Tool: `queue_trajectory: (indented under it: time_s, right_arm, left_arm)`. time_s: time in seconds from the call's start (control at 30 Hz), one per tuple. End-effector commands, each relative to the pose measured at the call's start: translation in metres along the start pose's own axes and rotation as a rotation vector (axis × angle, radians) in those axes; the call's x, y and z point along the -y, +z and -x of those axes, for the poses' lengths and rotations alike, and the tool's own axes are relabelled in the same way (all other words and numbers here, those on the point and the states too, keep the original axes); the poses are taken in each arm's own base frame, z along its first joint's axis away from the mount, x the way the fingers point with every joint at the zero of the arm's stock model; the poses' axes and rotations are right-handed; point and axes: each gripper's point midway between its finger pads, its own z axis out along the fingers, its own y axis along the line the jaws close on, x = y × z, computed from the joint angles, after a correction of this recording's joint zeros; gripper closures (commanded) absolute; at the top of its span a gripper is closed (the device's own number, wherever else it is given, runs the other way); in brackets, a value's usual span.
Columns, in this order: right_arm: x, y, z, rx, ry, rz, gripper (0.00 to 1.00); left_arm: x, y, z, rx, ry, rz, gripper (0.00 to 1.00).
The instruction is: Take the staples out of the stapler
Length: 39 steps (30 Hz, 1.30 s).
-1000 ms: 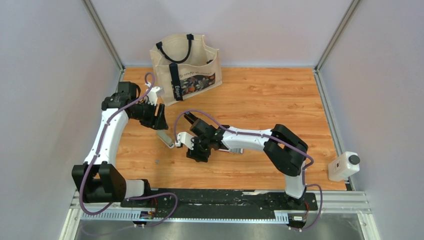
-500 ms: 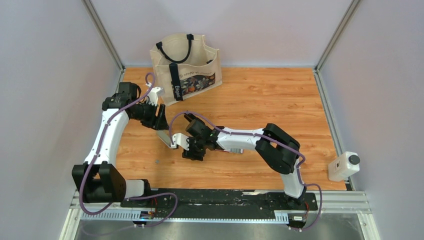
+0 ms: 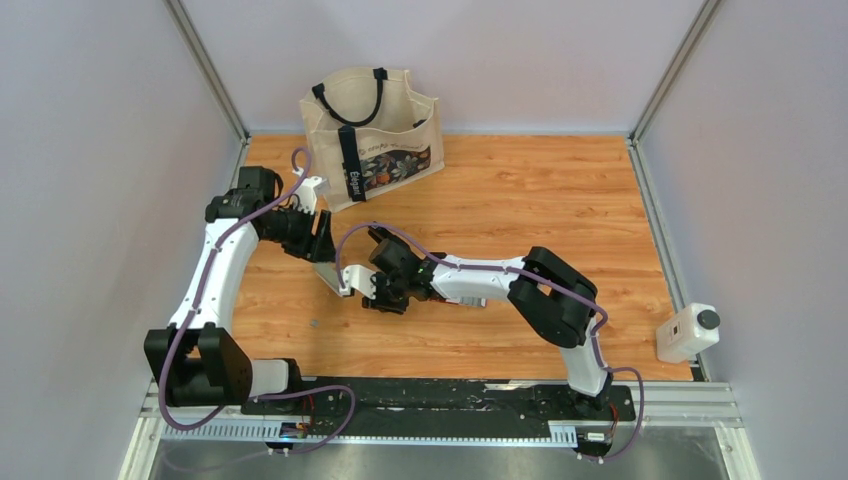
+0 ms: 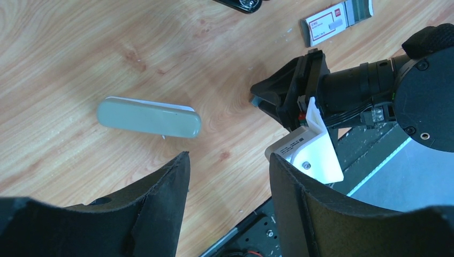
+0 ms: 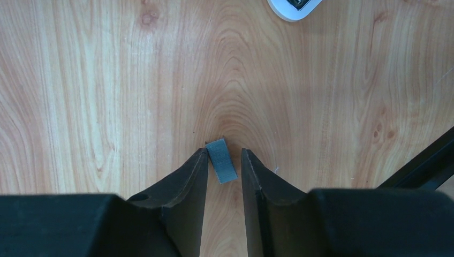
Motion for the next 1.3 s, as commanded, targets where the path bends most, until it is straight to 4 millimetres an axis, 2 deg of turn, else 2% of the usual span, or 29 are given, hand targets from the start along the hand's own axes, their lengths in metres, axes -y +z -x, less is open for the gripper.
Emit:
queue_trajectory:
  time_s: [0.0,0.13,0.27,0.5,0.7,0.77,0.9,1.0,1.03,1.1,1.13,1.2,1.27]
  right_arm:
    - [0.003,0.001,-0.002,-0.02,0.007,-0.016,0.66]
    - [0.003,-0.003,-0.004,-0.026,0.004,-0.02,0.64]
    - [0.004,-0.004,-0.006,-0.042,0.007,-0.024,0.65]
    - [0.004,-0.005,-0.003,-0.048,0.048,-0.024,0.84]
    - [0.007,-0.013,0.004,-0.05,0.114,-0.051,0.92]
    - [0.013,-0.02,0.006,-0.056,0.144,-0.092,0.94]
    - [0.028,-0.049,0.021,-0.012,0.305,-0.203,0.98]
    - [0.039,-0.067,0.016,-0.006,0.441,-0.288,1.0]
    - [0.047,-0.079,0.016,0.003,0.525,-0.356,1.0]
    - [0.049,-0.089,0.0,-0.021,0.624,-0.407,1.0]
    - [0.052,-0.105,0.002,0.009,0.682,-0.457,1.0]
    - [0.049,-0.114,-0.012,0.004,0.753,-0.514,1.0]
    - [0.051,-0.133,-0.021,0.021,0.857,-0.61,1.0]
  left_arm:
    - [0.008,-0.008,0.006,0.044,0.033,-0.017,0.35]
    - [0.01,-0.009,0.006,0.047,0.035,-0.017,0.35]
    - [0.01,-0.01,0.005,0.048,0.032,-0.018,0.35]
    - [0.01,-0.009,0.004,0.05,0.031,-0.016,0.35]
    - [0.01,-0.01,0.006,0.055,0.035,-0.015,0.35]
    - [0.01,-0.009,0.006,0.054,0.034,-0.016,0.35]
    - [0.008,-0.009,0.006,0.055,0.038,-0.006,0.35]
    - [0.003,-0.007,0.005,0.049,0.039,0.019,0.35]
    - [0.001,-0.007,0.005,0.05,0.039,0.024,0.35]
    - [0.0,-0.007,0.004,0.046,0.042,0.025,0.35]
    - [0.001,-0.006,0.003,0.041,0.041,0.023,0.35]
    - [0.001,-0.006,0.002,0.037,0.044,0.023,0.35]
    - [0.0,-0.006,0.0,0.031,0.045,0.026,0.36]
